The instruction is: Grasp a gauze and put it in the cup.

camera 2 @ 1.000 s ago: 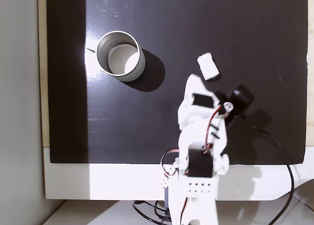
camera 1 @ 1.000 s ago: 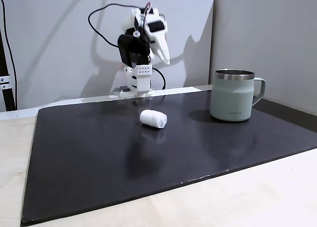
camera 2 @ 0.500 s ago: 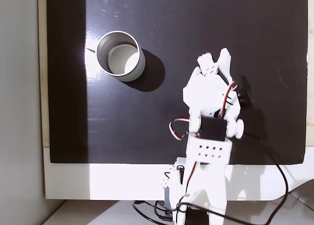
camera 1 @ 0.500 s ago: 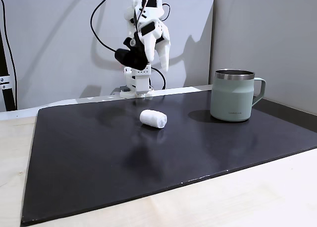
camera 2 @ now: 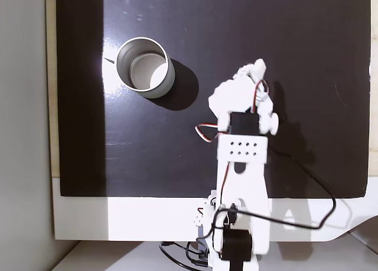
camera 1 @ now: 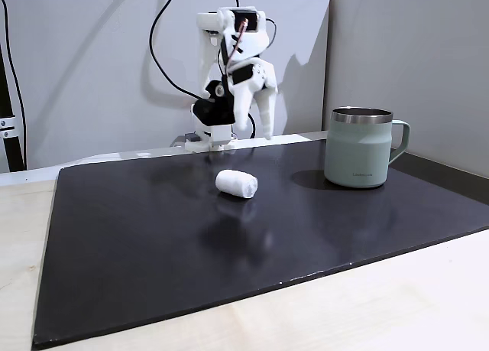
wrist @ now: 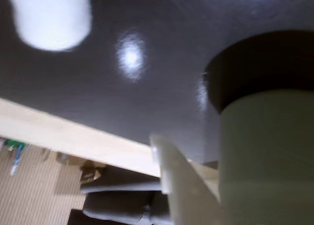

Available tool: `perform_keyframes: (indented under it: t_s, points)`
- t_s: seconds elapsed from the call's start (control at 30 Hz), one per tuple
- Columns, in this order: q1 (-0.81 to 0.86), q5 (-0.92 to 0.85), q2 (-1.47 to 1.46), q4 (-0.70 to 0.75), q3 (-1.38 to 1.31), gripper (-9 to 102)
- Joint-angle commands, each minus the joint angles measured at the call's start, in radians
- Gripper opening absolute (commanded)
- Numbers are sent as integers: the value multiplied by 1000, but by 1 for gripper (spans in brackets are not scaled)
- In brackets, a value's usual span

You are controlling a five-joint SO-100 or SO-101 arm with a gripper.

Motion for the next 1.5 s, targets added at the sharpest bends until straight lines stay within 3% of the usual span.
perform_keyframes:
  t_s: [0.0, 0.4, 0.97, 1.13, 1.3, 1.47]
  points:
    - [8, 9, -31, -12, -74, 40]
    - [118, 15, -230, -44, -69, 39]
    - [115, 0, -379, -89, -112, 38]
    - [120, 14, -373, -89, -115, 29]
    - [133, 9, -359, -81, -133, 10]
    - [135, -2, -348, -63, -152, 5]
